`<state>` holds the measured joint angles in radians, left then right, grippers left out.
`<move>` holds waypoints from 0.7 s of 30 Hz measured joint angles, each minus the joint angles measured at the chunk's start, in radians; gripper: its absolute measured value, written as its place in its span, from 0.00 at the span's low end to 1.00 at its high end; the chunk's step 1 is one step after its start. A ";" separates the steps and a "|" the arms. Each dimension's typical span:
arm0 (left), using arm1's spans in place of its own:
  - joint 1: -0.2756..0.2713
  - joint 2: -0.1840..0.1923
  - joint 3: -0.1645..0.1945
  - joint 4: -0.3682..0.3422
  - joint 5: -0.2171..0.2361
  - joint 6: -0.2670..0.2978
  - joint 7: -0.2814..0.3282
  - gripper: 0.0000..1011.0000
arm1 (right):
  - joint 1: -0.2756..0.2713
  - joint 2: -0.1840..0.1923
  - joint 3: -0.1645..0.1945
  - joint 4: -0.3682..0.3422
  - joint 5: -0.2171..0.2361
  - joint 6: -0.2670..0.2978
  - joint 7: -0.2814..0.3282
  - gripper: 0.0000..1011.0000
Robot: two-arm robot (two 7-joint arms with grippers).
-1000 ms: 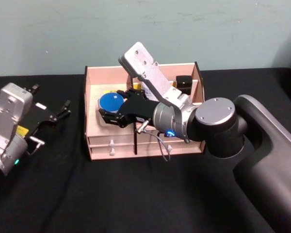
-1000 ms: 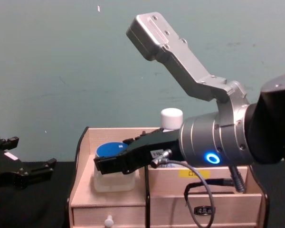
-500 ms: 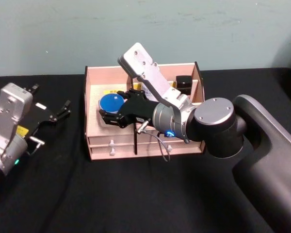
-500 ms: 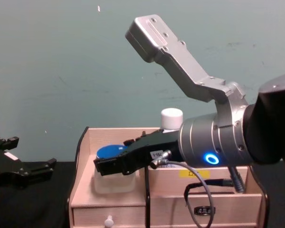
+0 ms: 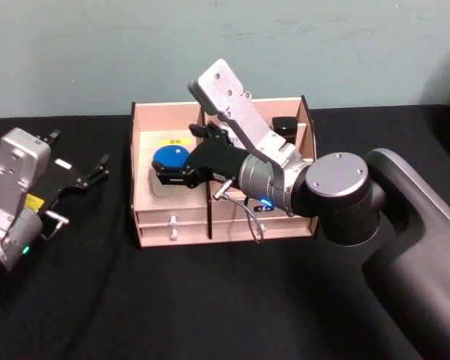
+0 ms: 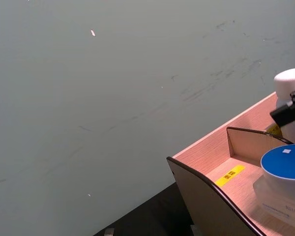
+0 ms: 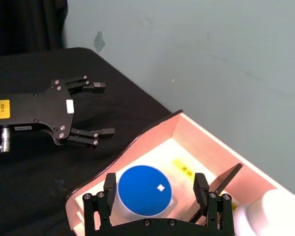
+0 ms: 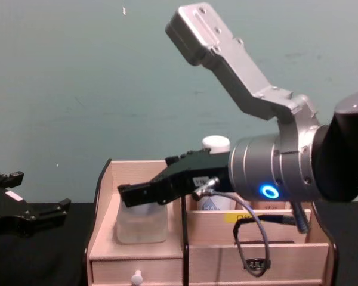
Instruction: Pick up the facial cleanser and watermelon frost from the table and place them into the tiered storage box.
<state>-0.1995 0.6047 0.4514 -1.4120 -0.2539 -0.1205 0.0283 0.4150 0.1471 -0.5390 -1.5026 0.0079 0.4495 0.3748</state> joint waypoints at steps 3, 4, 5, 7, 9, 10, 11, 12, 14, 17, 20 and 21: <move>0.000 0.000 0.000 0.000 0.000 0.000 0.000 0.99 | -0.008 0.007 0.002 -0.021 -0.011 -0.017 -0.008 0.99; 0.000 0.000 0.000 0.000 0.000 0.000 0.000 0.99 | -0.012 0.010 0.002 -0.030 -0.016 -0.025 -0.011 0.99; 0.000 0.000 0.000 0.000 0.000 0.000 0.000 0.99 | -0.019 0.016 0.004 -0.047 -0.026 -0.039 -0.018 0.99; 0.000 0.000 0.000 0.000 0.000 0.000 0.000 0.99 | -0.036 0.030 0.009 -0.084 -0.046 -0.068 -0.033 0.99; 0.000 0.000 0.000 0.000 0.000 0.000 0.000 0.99 | -0.047 0.038 0.014 -0.105 -0.059 -0.085 -0.046 0.99; 0.000 0.000 0.000 0.000 0.000 0.000 0.000 0.99 | -0.055 0.043 0.017 -0.119 -0.065 -0.095 -0.052 0.99; 0.000 0.000 0.000 0.000 0.000 0.000 0.000 0.99 | -0.071 0.053 0.026 -0.145 -0.080 -0.115 -0.069 0.99; 0.000 0.000 0.000 0.000 0.000 0.000 0.000 0.99 | -0.079 0.057 0.032 -0.157 -0.085 -0.123 -0.077 0.99; 0.000 0.000 0.000 0.000 0.000 0.000 0.000 0.99 | -0.104 0.068 0.052 -0.191 -0.099 -0.143 -0.102 0.99; 0.000 0.000 0.000 0.000 0.000 0.000 0.000 0.99 | -0.139 0.082 0.085 -0.235 -0.115 -0.163 -0.138 0.99; 0.000 0.000 0.000 0.000 0.000 0.000 0.000 0.99 | -0.175 0.097 0.127 -0.273 -0.126 -0.175 -0.170 0.99; 0.000 0.000 0.000 0.000 0.000 0.000 0.000 0.99 | -0.182 0.099 0.136 -0.279 -0.127 -0.176 -0.174 0.99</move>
<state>-0.1996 0.6046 0.4514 -1.4120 -0.2539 -0.1205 0.0283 0.2331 0.2465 -0.4035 -1.7814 -0.1193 0.2732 0.2005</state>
